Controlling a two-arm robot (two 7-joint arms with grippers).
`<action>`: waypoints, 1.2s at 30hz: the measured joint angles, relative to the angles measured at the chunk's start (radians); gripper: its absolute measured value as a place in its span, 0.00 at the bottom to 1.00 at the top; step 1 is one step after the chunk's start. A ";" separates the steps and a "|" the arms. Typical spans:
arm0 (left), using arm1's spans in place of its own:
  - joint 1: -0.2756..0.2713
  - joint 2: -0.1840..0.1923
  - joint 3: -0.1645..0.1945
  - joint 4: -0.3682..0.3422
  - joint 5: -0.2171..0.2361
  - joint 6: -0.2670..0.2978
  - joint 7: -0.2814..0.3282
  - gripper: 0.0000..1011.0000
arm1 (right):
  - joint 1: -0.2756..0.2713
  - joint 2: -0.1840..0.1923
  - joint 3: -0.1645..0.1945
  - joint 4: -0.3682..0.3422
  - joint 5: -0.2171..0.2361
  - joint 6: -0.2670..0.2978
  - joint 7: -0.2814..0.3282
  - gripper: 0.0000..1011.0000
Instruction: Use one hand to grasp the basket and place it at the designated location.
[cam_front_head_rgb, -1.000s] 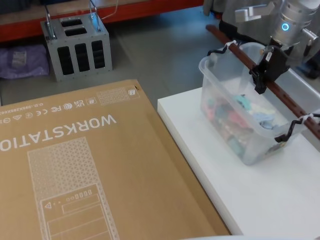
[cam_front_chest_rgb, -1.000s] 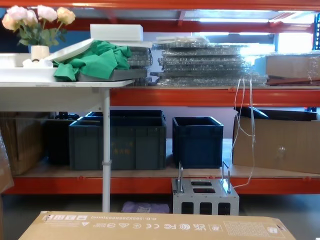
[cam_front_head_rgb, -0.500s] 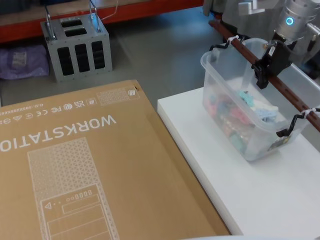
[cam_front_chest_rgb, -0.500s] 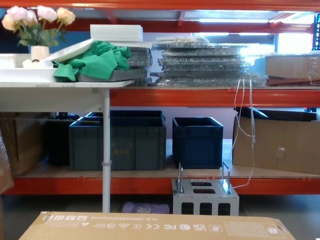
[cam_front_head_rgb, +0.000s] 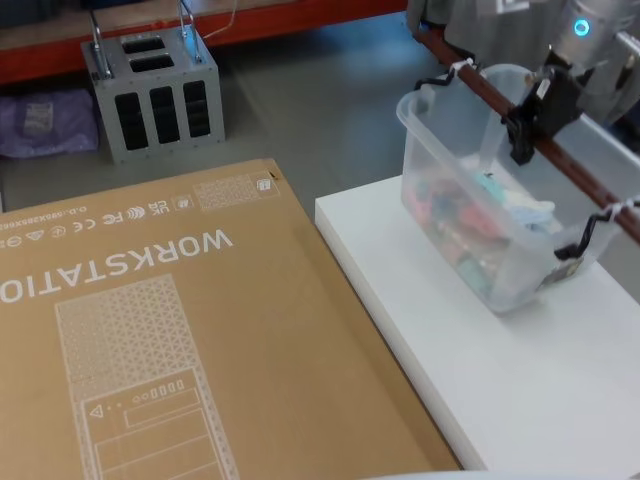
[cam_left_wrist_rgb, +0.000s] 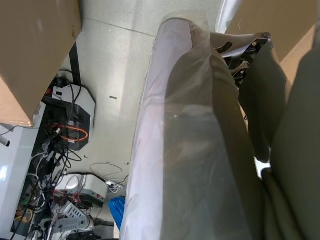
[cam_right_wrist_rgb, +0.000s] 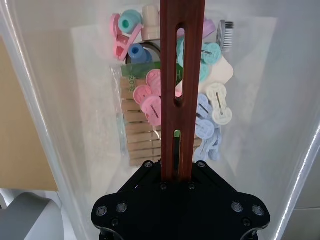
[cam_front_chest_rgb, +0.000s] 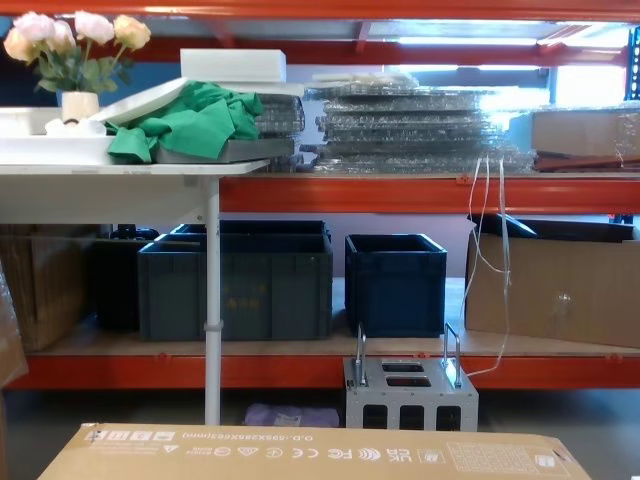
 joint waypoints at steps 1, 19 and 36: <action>0.000 0.000 0.000 0.000 0.000 0.000 0.000 0.00 | 0.003 0.002 0.004 -0.005 0.000 -0.001 0.000 0.00; 0.000 0.000 0.000 0.000 0.000 0.000 0.000 0.00 | 0.009 0.006 0.015 -0.015 0.001 -0.004 0.001 0.00; 0.000 0.000 0.000 0.000 0.000 0.000 0.000 0.00 | 0.030 0.017 0.037 -0.035 0.001 -0.005 -0.002 0.00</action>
